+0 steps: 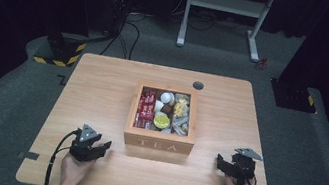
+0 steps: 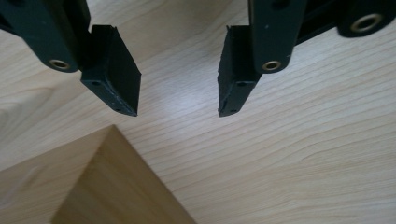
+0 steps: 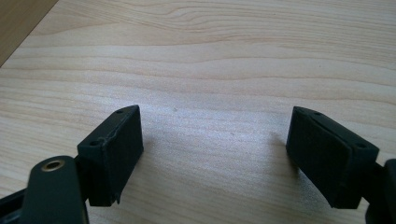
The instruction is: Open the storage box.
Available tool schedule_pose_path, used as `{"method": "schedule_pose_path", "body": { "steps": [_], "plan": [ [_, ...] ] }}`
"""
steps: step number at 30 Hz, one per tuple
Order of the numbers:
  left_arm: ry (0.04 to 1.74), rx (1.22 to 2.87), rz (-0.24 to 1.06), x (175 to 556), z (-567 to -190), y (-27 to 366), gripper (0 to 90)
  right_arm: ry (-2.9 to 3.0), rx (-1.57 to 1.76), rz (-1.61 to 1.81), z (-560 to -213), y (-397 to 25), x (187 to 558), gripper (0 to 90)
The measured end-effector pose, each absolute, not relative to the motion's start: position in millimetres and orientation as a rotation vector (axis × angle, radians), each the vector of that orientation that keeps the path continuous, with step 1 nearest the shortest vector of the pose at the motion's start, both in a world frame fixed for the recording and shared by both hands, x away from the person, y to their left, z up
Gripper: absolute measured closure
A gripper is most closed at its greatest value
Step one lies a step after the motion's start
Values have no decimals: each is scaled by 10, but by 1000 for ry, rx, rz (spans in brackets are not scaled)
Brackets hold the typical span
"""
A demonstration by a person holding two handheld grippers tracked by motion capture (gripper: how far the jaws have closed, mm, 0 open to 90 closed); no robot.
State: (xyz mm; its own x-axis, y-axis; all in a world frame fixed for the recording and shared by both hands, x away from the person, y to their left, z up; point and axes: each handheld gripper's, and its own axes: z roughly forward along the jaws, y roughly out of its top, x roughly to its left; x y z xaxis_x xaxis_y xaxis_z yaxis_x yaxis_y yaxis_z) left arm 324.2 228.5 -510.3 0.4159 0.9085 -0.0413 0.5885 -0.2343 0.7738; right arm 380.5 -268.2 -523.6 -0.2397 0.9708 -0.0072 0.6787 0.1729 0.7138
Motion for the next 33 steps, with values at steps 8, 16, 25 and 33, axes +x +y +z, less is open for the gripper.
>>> {"method": "schedule_pose_path", "body": {
  "steps": [8, 16, 25, 33],
  "plan": [
    [1196, 1976, 506, 3237, -5093, 2101, 574, 1985, 1549, 826, -5236, -2686, 3804, 191],
    [1114, 2013, 478, 3233, -5071, 1899, 638, 1984, 1549, 826, -5236, -2685, 3804, 195],
    [1080, 2008, 445, 3245, -5057, 1782, 713, 1984, 1547, 827, -5236, -2686, 3801, 202],
    [1047, 2016, 426, 3324, -5038, 1634, 771, 1980, 1550, 825, -5235, -2685, 3799, 204]
  ]
}}
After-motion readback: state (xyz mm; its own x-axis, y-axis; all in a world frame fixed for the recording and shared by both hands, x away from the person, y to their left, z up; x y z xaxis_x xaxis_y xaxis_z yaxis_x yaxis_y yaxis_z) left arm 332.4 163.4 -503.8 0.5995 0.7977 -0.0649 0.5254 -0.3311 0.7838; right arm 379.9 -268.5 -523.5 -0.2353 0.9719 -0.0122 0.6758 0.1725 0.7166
